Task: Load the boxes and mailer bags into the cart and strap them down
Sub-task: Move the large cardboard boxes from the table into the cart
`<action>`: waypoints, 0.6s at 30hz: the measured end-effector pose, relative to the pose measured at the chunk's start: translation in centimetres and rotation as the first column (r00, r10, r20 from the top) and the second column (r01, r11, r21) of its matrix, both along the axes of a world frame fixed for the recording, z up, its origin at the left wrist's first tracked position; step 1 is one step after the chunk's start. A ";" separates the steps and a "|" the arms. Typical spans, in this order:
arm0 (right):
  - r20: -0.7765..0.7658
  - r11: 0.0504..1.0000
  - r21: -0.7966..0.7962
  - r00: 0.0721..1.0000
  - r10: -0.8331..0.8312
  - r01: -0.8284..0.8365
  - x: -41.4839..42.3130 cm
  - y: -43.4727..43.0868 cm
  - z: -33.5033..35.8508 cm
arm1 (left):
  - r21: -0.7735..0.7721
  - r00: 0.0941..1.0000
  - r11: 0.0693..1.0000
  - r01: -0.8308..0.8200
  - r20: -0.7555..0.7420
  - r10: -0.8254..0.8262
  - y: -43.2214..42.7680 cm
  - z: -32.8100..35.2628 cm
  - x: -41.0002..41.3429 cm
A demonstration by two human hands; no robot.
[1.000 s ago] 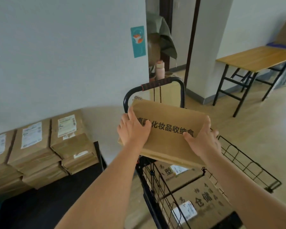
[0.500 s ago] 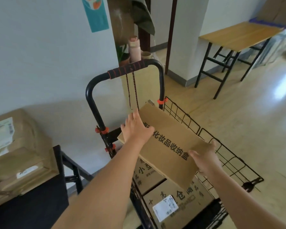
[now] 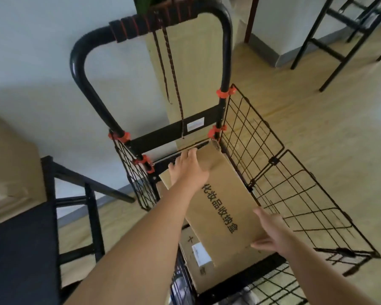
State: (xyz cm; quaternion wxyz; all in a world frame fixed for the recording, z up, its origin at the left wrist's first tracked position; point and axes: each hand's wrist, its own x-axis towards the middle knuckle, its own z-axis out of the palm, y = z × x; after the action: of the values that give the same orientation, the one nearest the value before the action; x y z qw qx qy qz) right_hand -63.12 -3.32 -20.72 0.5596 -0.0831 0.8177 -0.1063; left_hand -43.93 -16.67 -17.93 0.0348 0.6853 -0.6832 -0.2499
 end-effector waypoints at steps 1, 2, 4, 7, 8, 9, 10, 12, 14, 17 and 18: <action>0.035 0.999 0.049 0.999 -0.005 0.004 -0.1 0.3 -1.2 | 0.030 1.000 1.000 0.003 0.018 -0.004 0.2 -1.2 -0.3; 0.062 0.995 0.095 0.998 -0.016 0.011 -0.2 0.7 -2.4 | 0.066 0.999 0.998 0.007 0.033 -0.010 0.6 -2.5 -0.5; 0.113 0.985 0.174 0.993 -0.042 0.022 -0.3 1.2 -4.6 | 0.126 0.999 0.992 0.007 0.049 -0.014 1.2 -5.2 -0.7; 0.183 0.966 0.257 0.982 -0.050 0.001 -0.2 2.0 -7.5 | 0.195 0.998 0.980 -0.027 0.066 0.015 2.5 -9.1 -0.6; 0.207 0.960 0.281 0.977 -0.046 -0.015 -0.1 2.3 -8.3 | 0.212 0.997 0.976 -0.046 0.074 0.031 2.9 -10.3 -0.4; 0.222 0.952 0.303 0.974 -0.034 -0.035 0.0 2.5 -9.1 | 0.229 0.996 0.971 -0.062 0.084 0.043 3.4 -11.4 -0.2; 0.226 0.943 0.327 0.974 -0.023 -0.053 0.2 2.7 -9.8 | 0.248 0.994 0.966 -0.071 0.095 0.049 3.8 -12.5 0.0; 0.231 0.925 0.372 0.973 -0.004 -0.084 0.8 2.9 -11.0 | 0.273 0.992 0.958 -0.088 0.117 0.057 4.7 -14.4 0.5; 0.243 0.904 0.416 0.970 -0.002 -0.102 1.3 3.2 -12.0 | 0.288 0.988 0.952 -0.101 0.139 0.063 5.7 -16.2 1.2; 0.254 0.871 0.483 0.967 -0.036 -0.095 2.1 3.8 -13.5 | 0.302 0.986 0.950 -0.081 0.163 0.032 6.8 -18.5 1.8; 0.256 0.858 0.504 0.966 -0.041 -0.097 2.3 4.0 -13.9 | 0.302 0.987 0.951 -0.070 0.162 0.022 7.1 -19.1 1.7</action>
State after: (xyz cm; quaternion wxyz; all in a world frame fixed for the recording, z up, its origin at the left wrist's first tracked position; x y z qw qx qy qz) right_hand -60.78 0.67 -34.57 0.6645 0.0713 0.7353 0.1130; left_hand -42.18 -9.56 -37.07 -0.1199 0.7156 -0.6205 -0.2975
